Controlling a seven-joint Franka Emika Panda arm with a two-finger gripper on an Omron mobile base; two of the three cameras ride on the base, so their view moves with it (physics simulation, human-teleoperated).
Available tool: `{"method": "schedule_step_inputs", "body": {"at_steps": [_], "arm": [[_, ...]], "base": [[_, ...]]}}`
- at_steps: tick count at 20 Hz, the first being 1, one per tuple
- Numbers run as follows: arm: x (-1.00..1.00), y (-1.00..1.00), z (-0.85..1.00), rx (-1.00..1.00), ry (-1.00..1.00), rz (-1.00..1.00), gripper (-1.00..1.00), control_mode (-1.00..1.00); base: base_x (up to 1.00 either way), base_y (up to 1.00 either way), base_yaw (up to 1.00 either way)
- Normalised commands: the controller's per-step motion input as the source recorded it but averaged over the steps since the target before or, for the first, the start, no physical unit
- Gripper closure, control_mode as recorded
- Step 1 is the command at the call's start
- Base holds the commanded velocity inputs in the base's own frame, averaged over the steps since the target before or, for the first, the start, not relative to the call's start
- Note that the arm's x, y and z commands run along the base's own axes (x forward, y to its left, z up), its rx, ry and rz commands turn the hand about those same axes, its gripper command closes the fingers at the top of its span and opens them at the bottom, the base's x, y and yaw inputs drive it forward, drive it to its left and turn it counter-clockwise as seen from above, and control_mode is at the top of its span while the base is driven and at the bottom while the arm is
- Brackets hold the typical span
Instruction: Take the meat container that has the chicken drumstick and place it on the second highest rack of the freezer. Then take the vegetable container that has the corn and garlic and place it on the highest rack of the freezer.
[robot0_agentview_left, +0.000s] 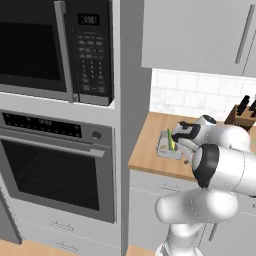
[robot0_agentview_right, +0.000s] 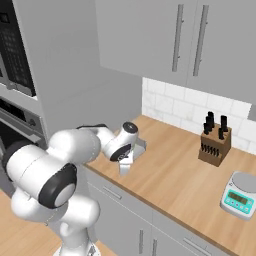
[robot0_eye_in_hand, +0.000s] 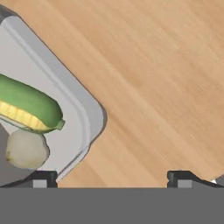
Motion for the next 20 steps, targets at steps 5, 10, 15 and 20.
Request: {"method": "schedule_step_inputs", "body": {"at_steps": [5,10,15,20], "arm": [[0.09,0.0,-0.46,0.0,0.0,0.0,-1.0,-1.0],[0.3,0.0,-0.28,-0.02,0.0,0.0,-1.0,-1.0],[0.32,0.0,-0.16,-0.03,-0.01,0.0,-1.0,-1.0],[-0.08,0.21,-0.12,-0.03,-0.13,0.0,-1.0,-1.0]], "base": [[0.0,0.0,0.0],[0.0,0.0,0.0],[0.0,0.0,0.0],[0.0,0.0,0.0]]}}
